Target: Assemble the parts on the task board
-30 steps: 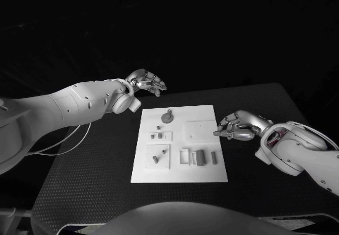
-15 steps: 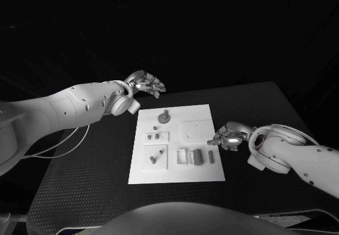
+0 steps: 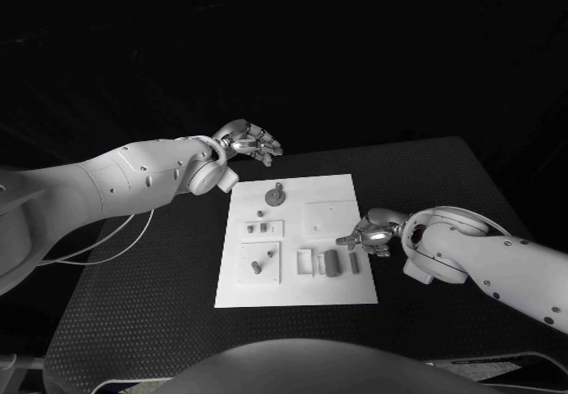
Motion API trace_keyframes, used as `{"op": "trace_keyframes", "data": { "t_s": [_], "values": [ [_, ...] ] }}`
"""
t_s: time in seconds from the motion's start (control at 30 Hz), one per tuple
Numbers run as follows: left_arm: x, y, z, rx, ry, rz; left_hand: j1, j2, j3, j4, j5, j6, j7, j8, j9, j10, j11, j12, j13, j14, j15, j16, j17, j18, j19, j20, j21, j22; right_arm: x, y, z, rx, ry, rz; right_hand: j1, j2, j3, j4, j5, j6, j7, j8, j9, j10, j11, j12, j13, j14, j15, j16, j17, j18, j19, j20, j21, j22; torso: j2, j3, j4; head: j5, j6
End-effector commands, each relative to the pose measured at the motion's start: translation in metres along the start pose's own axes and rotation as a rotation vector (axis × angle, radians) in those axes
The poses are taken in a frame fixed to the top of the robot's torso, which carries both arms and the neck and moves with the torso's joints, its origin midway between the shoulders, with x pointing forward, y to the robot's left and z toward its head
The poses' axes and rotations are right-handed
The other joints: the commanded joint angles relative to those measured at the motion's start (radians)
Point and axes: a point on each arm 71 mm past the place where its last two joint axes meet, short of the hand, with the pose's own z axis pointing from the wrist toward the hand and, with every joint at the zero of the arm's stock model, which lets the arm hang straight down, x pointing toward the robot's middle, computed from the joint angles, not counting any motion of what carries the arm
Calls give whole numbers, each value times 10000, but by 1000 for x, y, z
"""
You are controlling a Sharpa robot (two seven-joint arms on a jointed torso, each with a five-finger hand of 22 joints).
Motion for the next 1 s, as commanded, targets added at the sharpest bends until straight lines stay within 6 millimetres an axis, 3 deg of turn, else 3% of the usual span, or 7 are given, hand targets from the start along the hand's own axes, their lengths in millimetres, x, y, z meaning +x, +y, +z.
{"op": "trace_keyframes", "data": {
  "t_s": [0.03, 0.23, 0.4, 0.7, 1.0],
  "values": [
    [3, -2, 0, 98, 174, -115, -106, 33, 8, 32, -21, 0, -19, 34, -14, 5, -4, 46, -11, 59, -8, -50, 14, 107, 36, 17, -27, -10, 6, 1, 3, 203, 729, -350, -110, -38, 7, 113, -77, 111, 0, 8, 35, 23, -60, 140, 76, 144, -40, 87, 215, 677, 20, -49, 62, 180, 25, -13, -3, 51, 2],
    [3, -2, 0, 98, 197, -121, -117, 38, 9, 34, -20, -2, -19, 32, -16, 4, -4, 45, -13, 59, -7, -54, 18, 107, 35, 16, -27, -10, 14, 1, 9, 273, 1096, -720, -216, -70, -4, 236, -165, 190, -30, 5, 82, 43, -89, 317, 161, 353, -65, 219, 661, 677, 50, -75, 132, 187, 40, -21, -7, 38, 2],
    [4, -2, 1, 94, 218, -126, -137, 44, 10, 37, -19, -5, -17, 30, -19, 2, -3, 43, -16, 59, -7, -61, 25, 106, 33, 17, -27, -11, 19, 3, 13, 232, 1160, -840, -294, -340, 72, 450, -544, 207, -40, -46, 111, 50, -101, 460, 213, 428, -74, 267, 894, 677, 52, -108, 174, 174, 53, -17, 0, -2, 2],
    [4, -2, 0, 90, 258, -136, -187, 59, 13, 45, -18, -12, -13, 25, -26, -5, 0, 40, -23, 55, -5, -78, 40, 104, 26, 18, -29, -14, 22, 9, 20, 160, 1067, -1275, -258, -313, 128, 518, -576, 222, -44, -64, 130, 49, -104, 553, 263, 412, -79, 244, 902, 677, 46, -119, 186, 169, 76, -30, -22, 81, 2],
    [3, -1, 0, 63, 261, -137, -249, 80, 17, 55, -19, -20, -9, 20, -33, -9, 3, 38, -30, 55, -3, -97, 58, 103, 21, 19, -30, -17, 26, 15, 27, 145, 1215, -1525, -215, -228, 121, 511, -514, 230, -42, -79, 146, 24, -103, 605, 292, 415, -79, 236, 934, 677, 40, -117, 203, 172, 98, -32, -5, 122, 2]
  ]
}}
